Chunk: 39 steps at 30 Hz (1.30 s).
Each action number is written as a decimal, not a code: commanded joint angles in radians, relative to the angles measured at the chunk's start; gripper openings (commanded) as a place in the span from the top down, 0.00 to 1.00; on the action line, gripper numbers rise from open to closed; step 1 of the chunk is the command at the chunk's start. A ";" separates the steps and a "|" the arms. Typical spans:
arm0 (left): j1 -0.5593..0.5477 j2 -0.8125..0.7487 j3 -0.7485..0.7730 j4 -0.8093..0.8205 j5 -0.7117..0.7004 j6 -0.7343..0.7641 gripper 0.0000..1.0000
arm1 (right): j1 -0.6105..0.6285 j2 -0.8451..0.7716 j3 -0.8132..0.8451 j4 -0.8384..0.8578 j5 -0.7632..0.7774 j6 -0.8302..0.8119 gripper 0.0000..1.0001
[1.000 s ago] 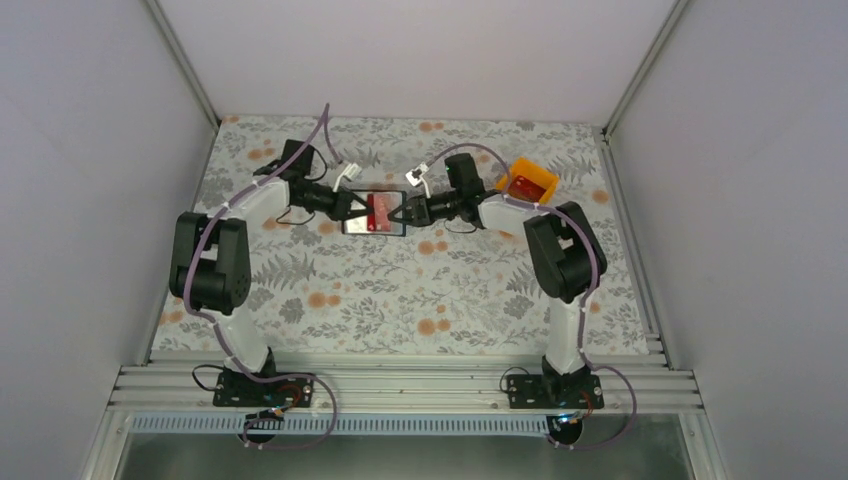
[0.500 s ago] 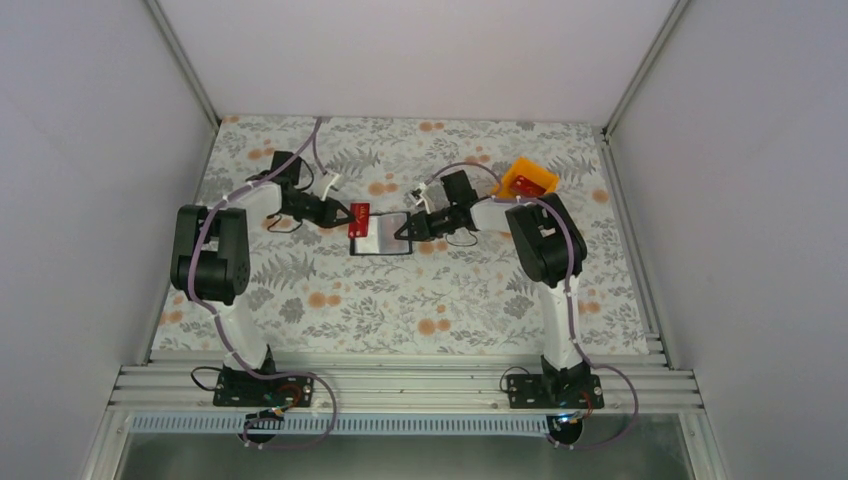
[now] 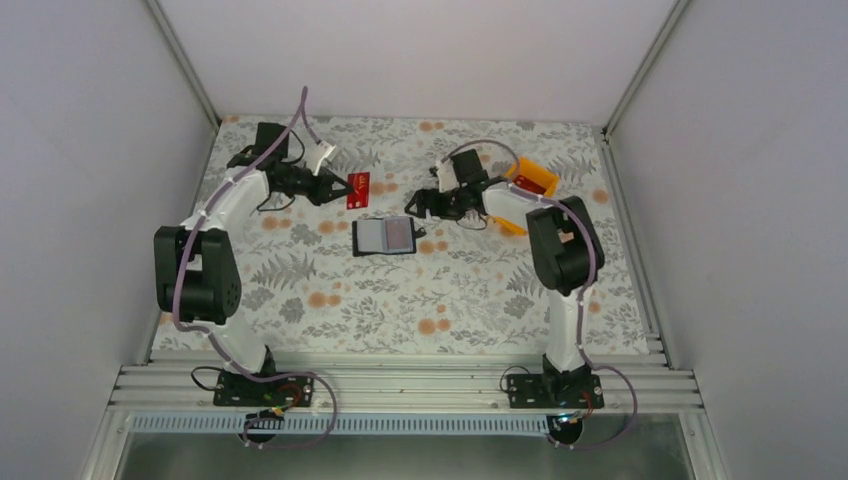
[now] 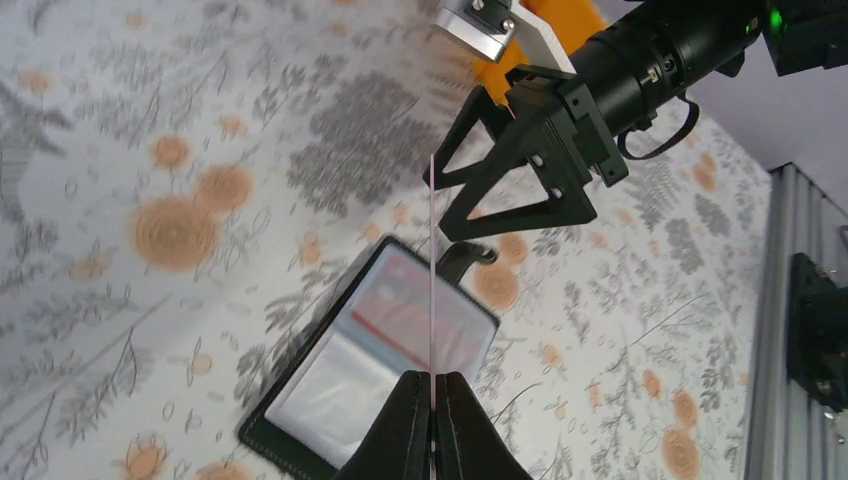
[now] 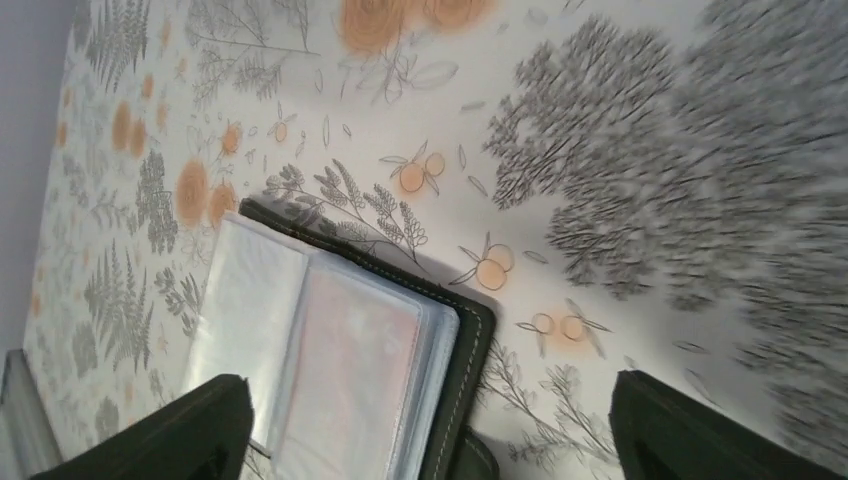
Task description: Take the credit cards out of the card holder
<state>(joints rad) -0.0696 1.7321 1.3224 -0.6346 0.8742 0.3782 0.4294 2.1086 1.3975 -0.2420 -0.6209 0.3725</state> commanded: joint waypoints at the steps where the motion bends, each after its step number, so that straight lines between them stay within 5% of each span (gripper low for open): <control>1: -0.003 -0.064 0.088 -0.086 0.137 0.044 0.98 | -0.004 -0.208 0.039 -0.082 0.208 -0.091 0.02; 5: -0.004 -0.103 0.168 -0.149 0.270 0.065 0.98 | 0.028 -0.425 -0.068 0.092 -0.047 -0.215 0.01; 7: -0.006 -0.109 0.224 -0.215 0.344 0.099 0.98 | 0.045 -0.492 -0.122 0.278 -0.252 -0.160 0.01; 11: -0.020 -0.114 0.290 -0.305 0.473 0.141 0.98 | 0.088 -0.459 -0.062 0.392 -0.347 -0.053 0.08; 16: -0.066 -0.134 0.307 -0.353 0.490 0.180 0.98 | 0.133 -0.409 0.040 0.374 -0.395 -0.076 0.33; 22: -0.079 -0.134 0.303 -0.351 0.491 0.175 0.98 | 0.138 -0.424 0.025 0.355 -0.386 -0.085 0.95; 25: -0.080 -0.135 0.290 -0.308 0.438 0.120 0.97 | 0.127 -0.431 0.020 0.313 -0.349 -0.075 0.96; 26: -0.080 -0.137 0.281 -0.277 0.400 0.082 0.86 | 0.116 -0.431 0.022 0.294 -0.337 -0.061 0.96; 28: -0.079 -0.140 0.258 -0.211 0.288 -0.001 0.42 | 0.085 -0.432 0.017 0.252 -0.299 -0.016 0.96; 29: -0.080 -0.139 0.245 -0.183 0.218 -0.035 0.30 | 0.063 -0.436 0.003 0.239 -0.271 0.018 0.96; 34: -0.072 -0.127 0.169 -0.097 0.020 -0.121 0.19 | -0.093 -0.584 -0.204 0.256 -0.031 0.344 0.96; 39: -0.081 -0.127 0.146 -0.062 0.093 -0.128 0.18 | -0.138 -0.786 -0.388 0.445 0.171 0.494 0.96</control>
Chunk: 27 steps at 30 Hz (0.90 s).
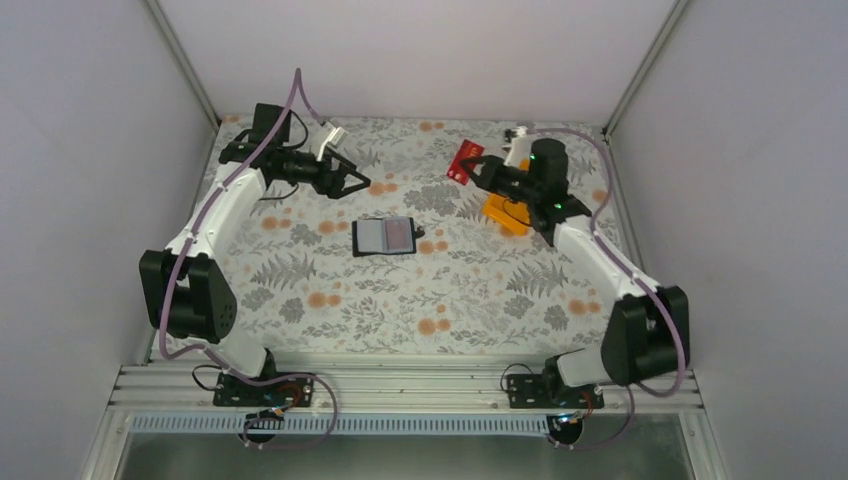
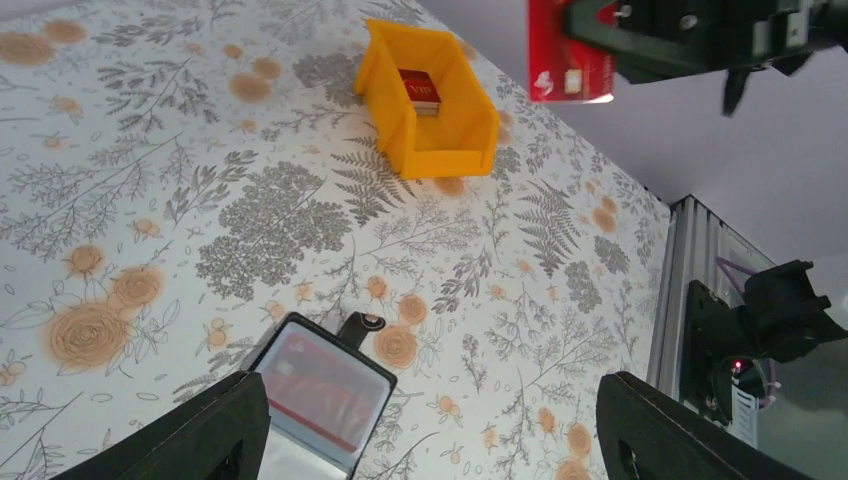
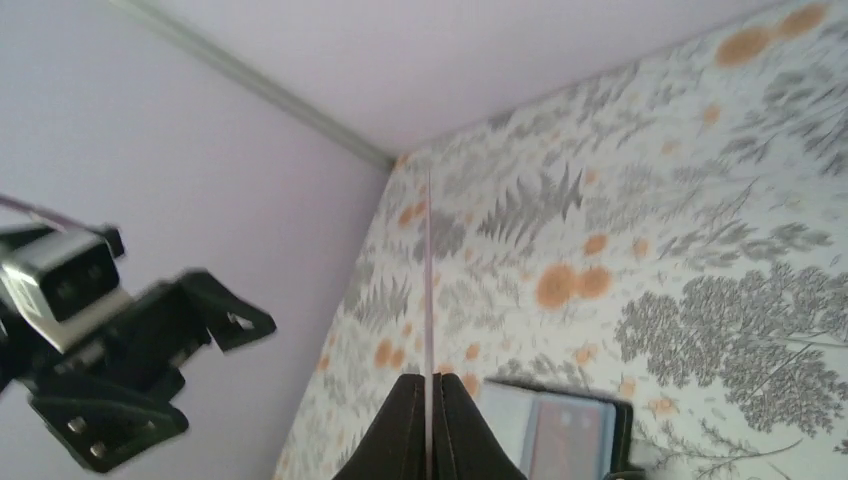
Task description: Take the credit cards out of the card holder
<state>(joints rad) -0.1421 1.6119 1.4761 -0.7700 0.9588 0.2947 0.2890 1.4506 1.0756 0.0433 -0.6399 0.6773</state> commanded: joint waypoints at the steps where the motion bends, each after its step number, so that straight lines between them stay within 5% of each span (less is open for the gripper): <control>1: -0.021 -0.011 -0.003 0.087 0.039 -0.044 0.18 | 0.022 -0.147 -0.078 0.208 0.198 0.193 0.96; 7: -0.131 0.009 0.117 0.223 0.205 -0.156 0.18 | 0.166 -0.189 -0.122 0.556 0.272 0.226 0.96; 16: -0.194 0.076 0.293 0.286 0.286 -0.256 0.17 | 0.273 -0.113 -0.047 0.642 0.230 0.192 0.96; 20: -0.204 0.077 0.290 0.260 0.288 -0.235 0.45 | 0.288 -0.105 -0.028 0.651 0.205 0.169 0.96; 25: -0.223 0.073 0.310 0.203 0.296 -0.174 0.65 | 0.291 -0.091 -0.009 0.655 0.166 0.165 0.96; 27: -0.225 0.074 0.317 0.204 0.296 -0.183 0.92 | 0.291 -0.082 0.000 0.651 0.146 0.163 0.96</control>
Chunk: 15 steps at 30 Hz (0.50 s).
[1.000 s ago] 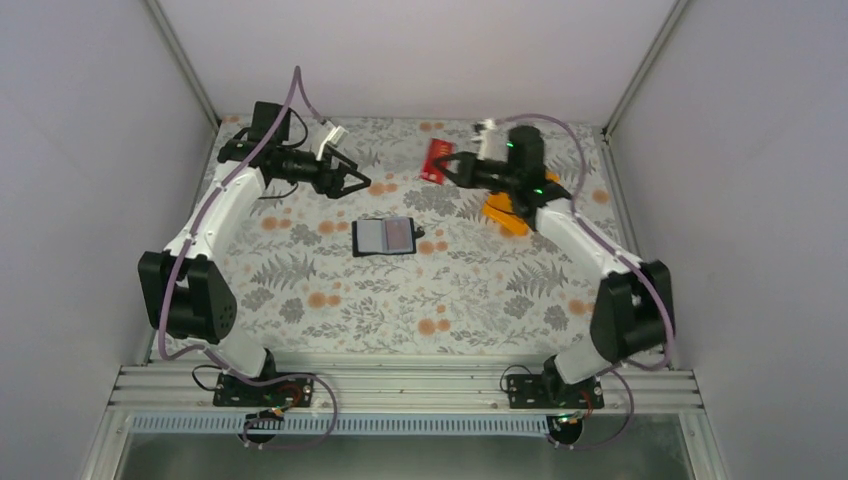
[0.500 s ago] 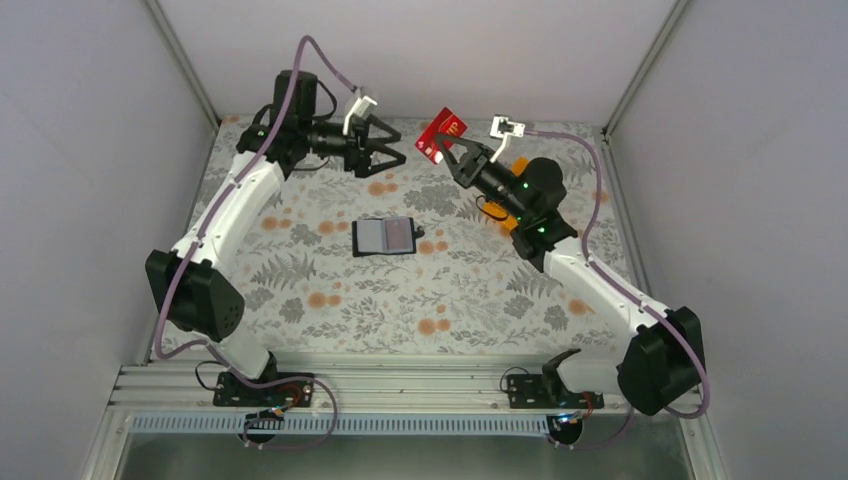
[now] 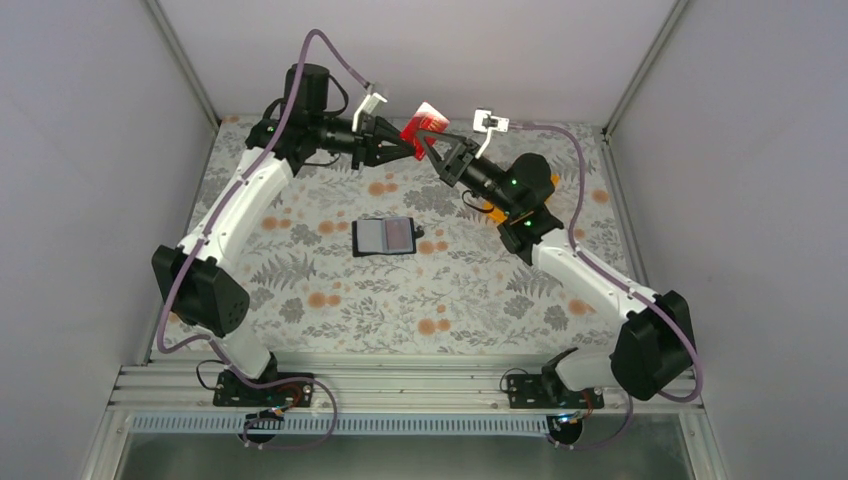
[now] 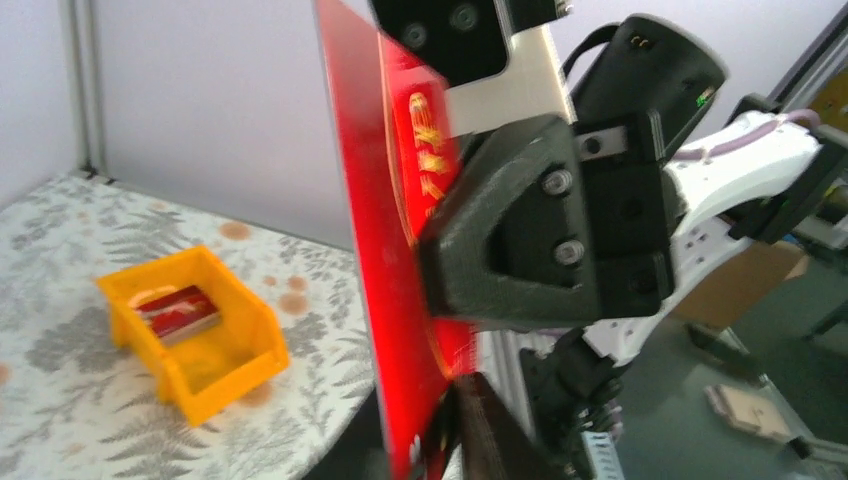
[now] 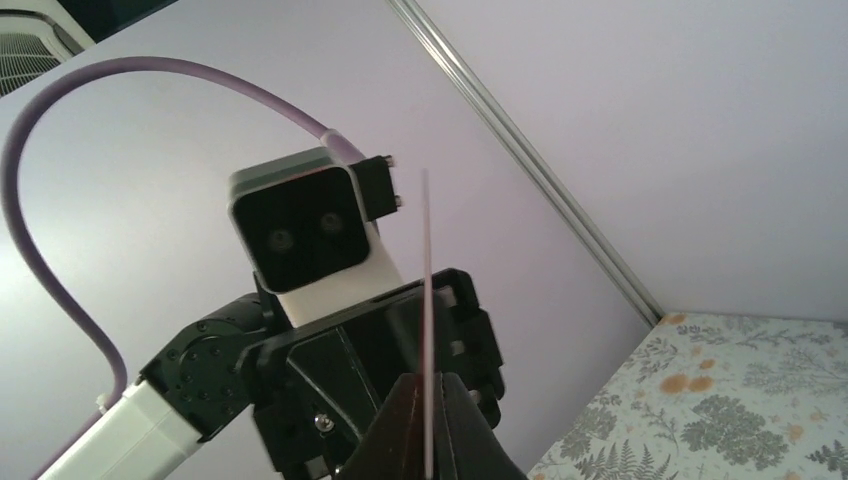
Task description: Take the credit cards out of the card holder
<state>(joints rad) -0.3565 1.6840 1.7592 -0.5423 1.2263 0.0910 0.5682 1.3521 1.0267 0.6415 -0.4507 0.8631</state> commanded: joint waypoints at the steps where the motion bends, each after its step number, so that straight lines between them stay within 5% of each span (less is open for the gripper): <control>1: -0.010 0.002 0.039 -0.027 0.029 0.015 0.97 | 0.012 0.018 0.051 0.046 -0.047 -0.026 0.96; 6: -0.009 -0.001 0.068 -0.104 0.047 0.036 0.98 | 0.009 -0.004 0.085 -0.087 -0.044 -0.132 0.96; 9: 0.006 0.006 0.083 -0.173 0.030 0.010 0.98 | -0.002 -0.033 0.181 -0.304 -0.001 -0.332 0.70; 12: 0.033 -0.004 0.071 -0.176 0.019 -0.038 0.98 | -0.010 -0.049 0.285 -0.520 0.084 -0.587 0.26; 14: 0.047 -0.021 0.061 -0.173 -0.001 -0.066 0.98 | -0.017 -0.041 0.357 -0.678 0.111 -0.875 0.03; 15: 0.057 -0.027 0.058 -0.169 -0.009 -0.082 0.98 | -0.017 -0.036 0.389 -0.746 0.142 -1.044 0.01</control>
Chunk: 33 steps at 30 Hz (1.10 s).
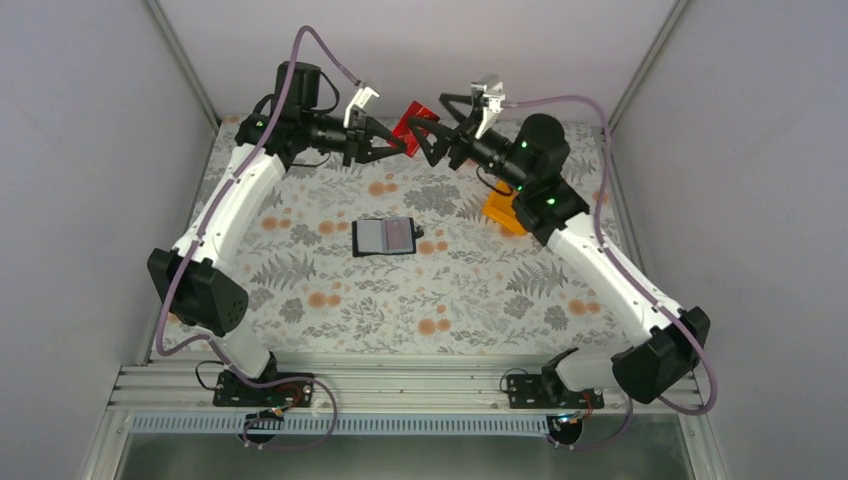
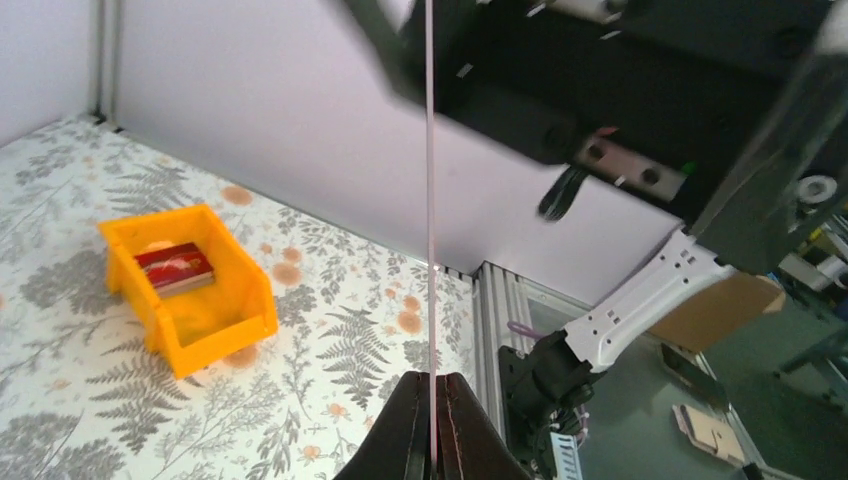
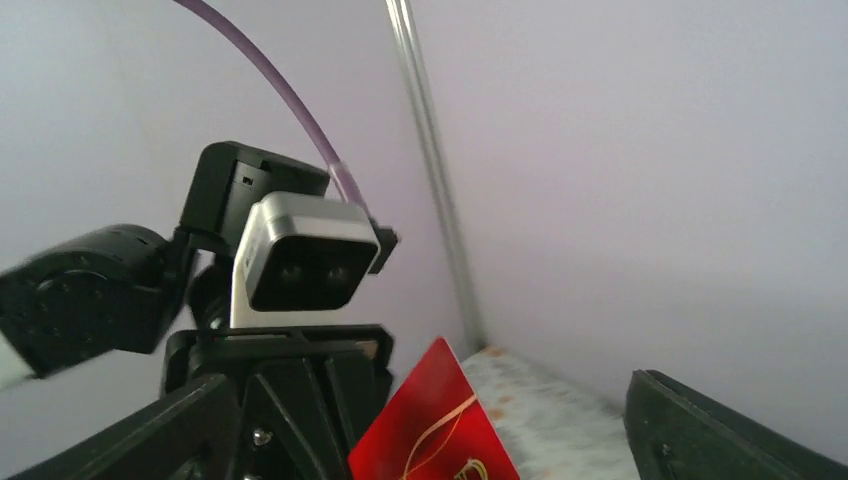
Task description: Take the credit cards out of the card holder
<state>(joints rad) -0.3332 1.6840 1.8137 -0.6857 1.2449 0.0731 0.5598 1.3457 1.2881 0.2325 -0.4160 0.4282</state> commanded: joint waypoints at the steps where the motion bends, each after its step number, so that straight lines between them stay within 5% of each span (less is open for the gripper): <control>1: 0.042 -0.032 0.001 -0.021 -0.030 -0.086 0.98 | -0.007 -0.029 0.140 -0.366 0.167 -0.748 0.01; 3: 0.065 -0.040 -0.008 -0.005 -0.017 -0.145 0.98 | -0.006 -0.050 0.104 -0.332 0.253 -1.050 0.01; 8: 0.085 -0.067 -0.045 0.096 0.051 -0.332 0.98 | -0.003 -0.158 -0.099 -0.188 0.045 -1.948 0.01; 13: 0.083 -0.086 -0.042 0.125 0.075 -0.397 0.98 | 0.010 -0.160 -0.034 -0.118 -0.014 -2.104 0.01; 18: 0.085 -0.081 -0.059 0.187 0.126 -0.511 0.98 | 0.098 -0.148 -0.045 -0.084 0.103 -2.345 0.01; 27: 0.058 -0.079 -0.074 0.208 0.145 -0.550 0.98 | 0.147 -0.079 -0.080 0.098 0.187 -2.623 0.36; 33: 0.052 -0.081 -0.078 0.224 0.164 -0.569 0.98 | 0.149 -0.033 -0.060 0.108 0.192 -2.707 0.40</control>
<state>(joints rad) -0.2779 1.6192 1.7416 -0.4908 1.3689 -0.4507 0.6964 1.2896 1.2160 0.2729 -0.2489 -2.0552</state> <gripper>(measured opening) 0.026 0.605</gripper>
